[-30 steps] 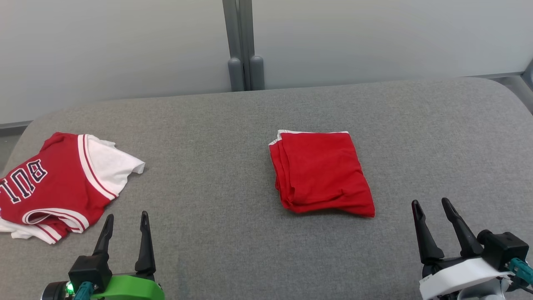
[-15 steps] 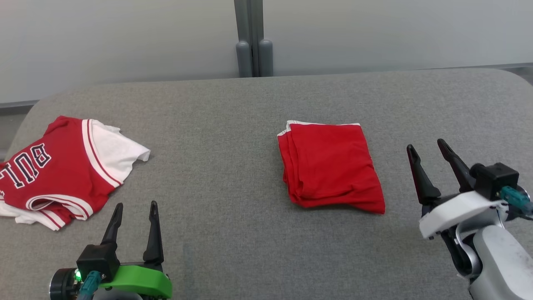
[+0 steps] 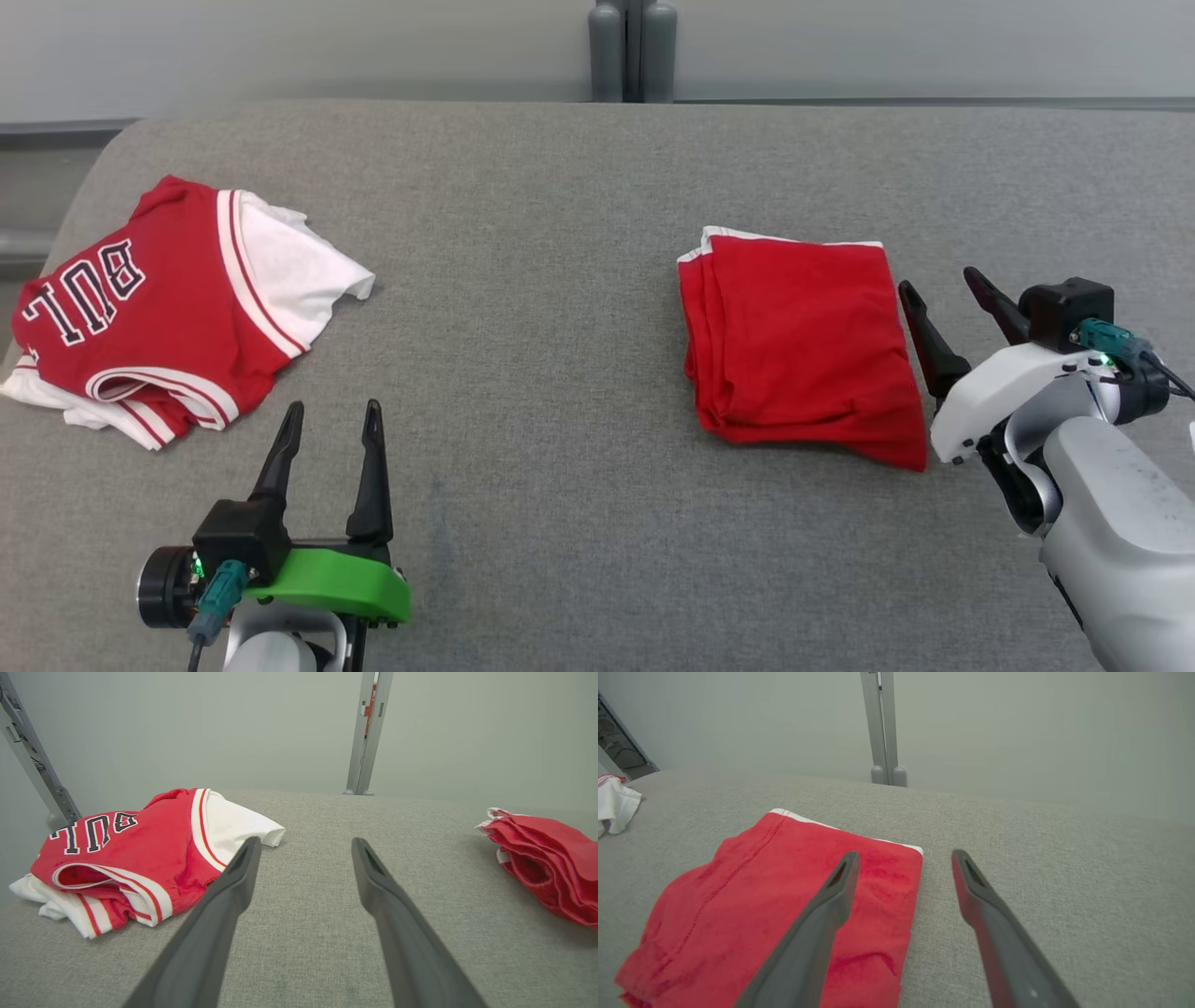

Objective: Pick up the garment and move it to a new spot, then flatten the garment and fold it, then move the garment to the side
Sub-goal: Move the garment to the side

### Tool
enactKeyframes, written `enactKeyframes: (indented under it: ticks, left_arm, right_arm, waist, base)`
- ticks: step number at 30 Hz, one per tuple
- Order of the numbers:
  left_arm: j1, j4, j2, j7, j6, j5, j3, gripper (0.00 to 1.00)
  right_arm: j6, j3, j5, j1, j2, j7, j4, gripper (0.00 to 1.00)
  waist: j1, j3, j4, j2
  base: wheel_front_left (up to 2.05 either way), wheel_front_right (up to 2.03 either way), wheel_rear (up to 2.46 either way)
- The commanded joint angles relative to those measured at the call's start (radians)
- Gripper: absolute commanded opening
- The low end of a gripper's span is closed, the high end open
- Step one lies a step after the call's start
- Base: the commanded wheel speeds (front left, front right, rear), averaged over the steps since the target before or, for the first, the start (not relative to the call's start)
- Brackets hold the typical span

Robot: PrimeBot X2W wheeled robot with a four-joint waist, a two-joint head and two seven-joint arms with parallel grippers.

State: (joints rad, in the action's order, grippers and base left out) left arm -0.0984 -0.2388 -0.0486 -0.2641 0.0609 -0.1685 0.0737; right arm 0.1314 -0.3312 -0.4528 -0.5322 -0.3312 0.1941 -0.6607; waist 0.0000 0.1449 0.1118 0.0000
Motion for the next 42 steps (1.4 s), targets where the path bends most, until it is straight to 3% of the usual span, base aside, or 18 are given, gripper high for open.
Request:
enactKeyframes:
  ticks: [1,15,18,30,42]
  left_arm:
    - [-0.017,-0.002,-0.004,0.000,-0.010,-0.003,0.005,1.00]
    - [-0.064,-0.006,-0.004,0.000,-0.026,-0.027,0.038,1.00]
    - [-0.060,-0.005,-0.004,0.000,-0.029,-0.028,0.038,1.00]
    - [-0.085,0.012,-0.004,0.000,-0.031,-0.032,0.051,1.00]
    - [-0.183,0.046,-0.004,0.000,-0.025,0.014,0.071,1.00]
  right_arm:
    - [-0.002,-0.013,-0.013,-0.017,-0.001,-0.006,-0.032,1.00]
    - [-0.002,-0.128,-0.137,-0.090,0.043,-0.011,-0.274,1.00]
    - [-0.001,-0.161,-0.170,-0.090,0.044,-0.025,-0.289,0.00]
    - [-0.002,-0.280,-0.225,-0.217,-0.062,-0.020,-0.278,0.00]
    - [-0.002,-0.375,-0.245,-0.411,-0.279,-0.033,-0.219,0.00]
  waist:
    - [0.0000,0.031,0.026,0.0000]
    - [0.0000,0.080,0.044,0.0000]
    - [0.0000,0.082,0.040,0.0000]
    - [0.0000,0.129,0.000,0.0000]
    - [0.0000,0.322,-0.136,0.0000]
  base:
    - [0.00,0.00,0.00]
    - [0.00,0.00,0.00]
    - [0.00,0.00,0.00]
    - [0.00,0.00,0.00]
    - [0.00,0.00,0.00]
